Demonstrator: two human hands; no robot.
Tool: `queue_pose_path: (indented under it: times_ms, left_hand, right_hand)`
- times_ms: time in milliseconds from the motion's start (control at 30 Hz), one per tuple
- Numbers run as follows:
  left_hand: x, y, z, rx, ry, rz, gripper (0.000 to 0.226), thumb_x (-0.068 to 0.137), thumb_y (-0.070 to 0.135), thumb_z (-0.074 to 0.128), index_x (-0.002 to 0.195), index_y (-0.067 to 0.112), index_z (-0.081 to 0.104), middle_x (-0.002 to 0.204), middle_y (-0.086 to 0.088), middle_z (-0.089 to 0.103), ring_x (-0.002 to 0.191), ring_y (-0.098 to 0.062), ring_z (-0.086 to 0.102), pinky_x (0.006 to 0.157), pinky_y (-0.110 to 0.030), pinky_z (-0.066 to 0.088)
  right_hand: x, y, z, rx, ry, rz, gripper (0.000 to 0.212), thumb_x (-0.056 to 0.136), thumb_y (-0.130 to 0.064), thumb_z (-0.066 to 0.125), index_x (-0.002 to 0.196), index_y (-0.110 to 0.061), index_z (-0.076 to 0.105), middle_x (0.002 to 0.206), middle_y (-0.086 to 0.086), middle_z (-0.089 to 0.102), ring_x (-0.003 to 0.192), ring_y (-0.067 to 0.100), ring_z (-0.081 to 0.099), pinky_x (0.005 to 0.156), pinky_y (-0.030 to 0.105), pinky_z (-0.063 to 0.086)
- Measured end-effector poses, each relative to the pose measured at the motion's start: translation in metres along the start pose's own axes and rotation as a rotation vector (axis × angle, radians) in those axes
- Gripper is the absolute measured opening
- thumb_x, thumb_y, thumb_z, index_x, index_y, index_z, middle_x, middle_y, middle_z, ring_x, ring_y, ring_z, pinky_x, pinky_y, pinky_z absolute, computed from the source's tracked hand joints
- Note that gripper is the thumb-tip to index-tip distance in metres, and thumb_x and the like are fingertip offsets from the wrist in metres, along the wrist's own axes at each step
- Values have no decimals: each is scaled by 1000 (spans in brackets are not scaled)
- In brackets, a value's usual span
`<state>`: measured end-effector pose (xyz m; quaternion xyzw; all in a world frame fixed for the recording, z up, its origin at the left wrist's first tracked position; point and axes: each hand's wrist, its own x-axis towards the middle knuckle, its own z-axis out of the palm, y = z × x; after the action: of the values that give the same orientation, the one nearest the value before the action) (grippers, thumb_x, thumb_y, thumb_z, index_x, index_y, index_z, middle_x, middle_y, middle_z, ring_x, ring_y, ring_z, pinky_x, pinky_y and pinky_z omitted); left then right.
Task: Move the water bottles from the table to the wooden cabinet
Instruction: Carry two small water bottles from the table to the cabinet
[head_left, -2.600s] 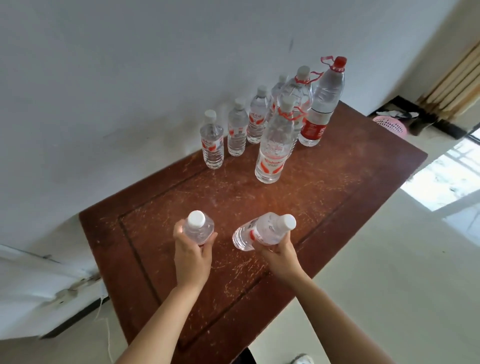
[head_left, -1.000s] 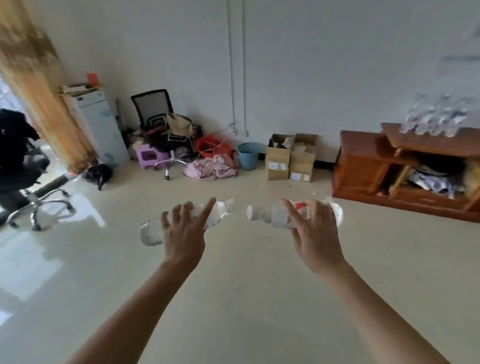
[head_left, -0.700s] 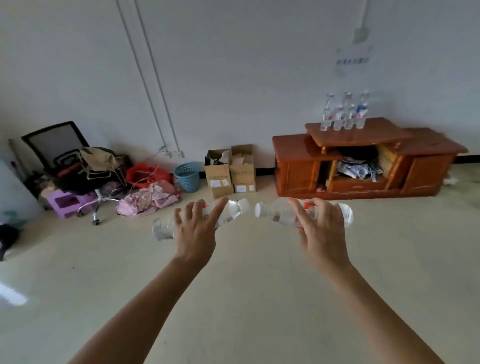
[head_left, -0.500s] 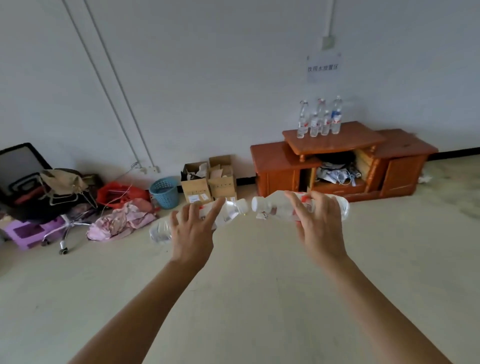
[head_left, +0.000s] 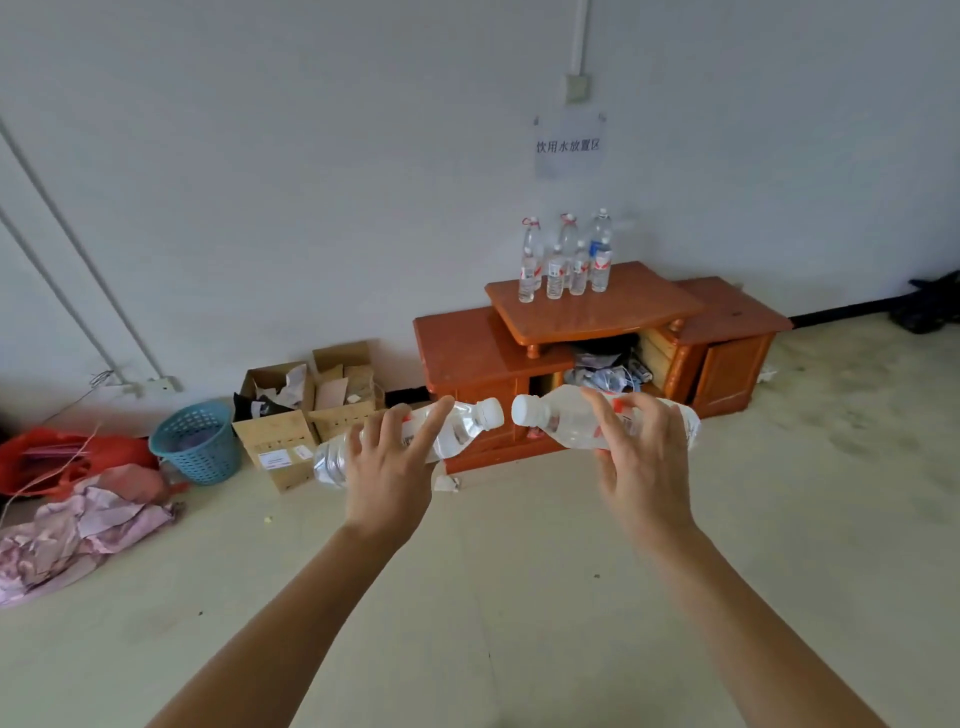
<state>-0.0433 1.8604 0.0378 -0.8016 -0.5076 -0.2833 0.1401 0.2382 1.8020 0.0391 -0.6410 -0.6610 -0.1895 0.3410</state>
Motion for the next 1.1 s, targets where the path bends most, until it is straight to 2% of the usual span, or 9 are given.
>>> queue_pose_path:
  times_ms: [133, 300, 467, 600, 733, 833, 933, 1100]
  left_hand:
    - [103, 0, 68, -105, -8, 53, 88, 72, 10, 86, 146, 28, 43, 113, -15, 58, 104, -37, 54, 90, -57, 49]
    - [210, 24, 145, -201, -37, 115, 88, 73, 14, 86, 146, 29, 40, 117, -15, 60, 105, -36, 56, 89, -55, 49]
    - [302, 73, 239, -291, -80, 182, 86, 71, 18, 88, 144, 27, 42, 116, -12, 63, 104, -37, 60, 88, -53, 51]
    - [378, 110, 312, -298, -147, 189, 83, 76, 19, 84, 144, 31, 38, 119, -10, 62, 107, -36, 60, 88, -55, 51]
    - [465, 132, 360, -321, -155, 134, 82, 81, 27, 83, 147, 33, 35, 128, -6, 61, 115, -32, 59, 91, -55, 54]
    - [523, 136, 383, -328, -127, 56, 80, 81, 30, 83, 146, 30, 37, 132, -5, 61, 118, -31, 58, 94, -51, 51]
    - [566, 132, 410, -332, -119, -11, 76, 82, 32, 82, 145, 26, 41, 131, -5, 62, 118, -31, 59, 93, -50, 51]
    - [624, 114, 479, -398, -120, -125, 74, 83, 34, 80, 144, 27, 38, 131, -4, 63, 119, -29, 61, 90, -50, 56]
  right_hand:
    - [69, 44, 40, -26, 28, 130, 88, 70, -3, 88, 147, -22, 52, 127, 18, 48, 117, 38, 50, 91, 57, 55]
    - [125, 117, 78, -90, 48, 267, 76, 79, -6, 80, 148, -23, 52, 130, 15, 46, 118, 37, 49, 97, 54, 50]
    - [171, 219, 140, -107, 46, 371, 74, 81, -10, 78, 148, -25, 51, 129, 15, 49, 119, 36, 46, 100, 49, 42]
    - [223, 302, 190, -50, 79, 407, 74, 80, -10, 82, 146, -23, 51, 126, 15, 49, 116, 35, 48, 95, 51, 47]
    - [295, 376, 226, 64, 82, 416, 78, 79, -9, 83, 147, -26, 48, 124, 8, 45, 113, 30, 48, 89, 53, 55]
    - [353, 421, 249, 82, 80, 423, 80, 79, -9, 84, 148, -25, 47, 124, 10, 44, 114, 30, 46, 86, 53, 57]
    - [403, 451, 284, 135, 40, 417, 81, 81, -13, 84, 149, -29, 43, 126, 11, 44, 118, 30, 46, 88, 50, 57]
    - [461, 491, 364, 232, 3, 401, 75, 83, -19, 83, 148, -26, 46, 122, 9, 46, 115, 20, 43, 85, 40, 56]
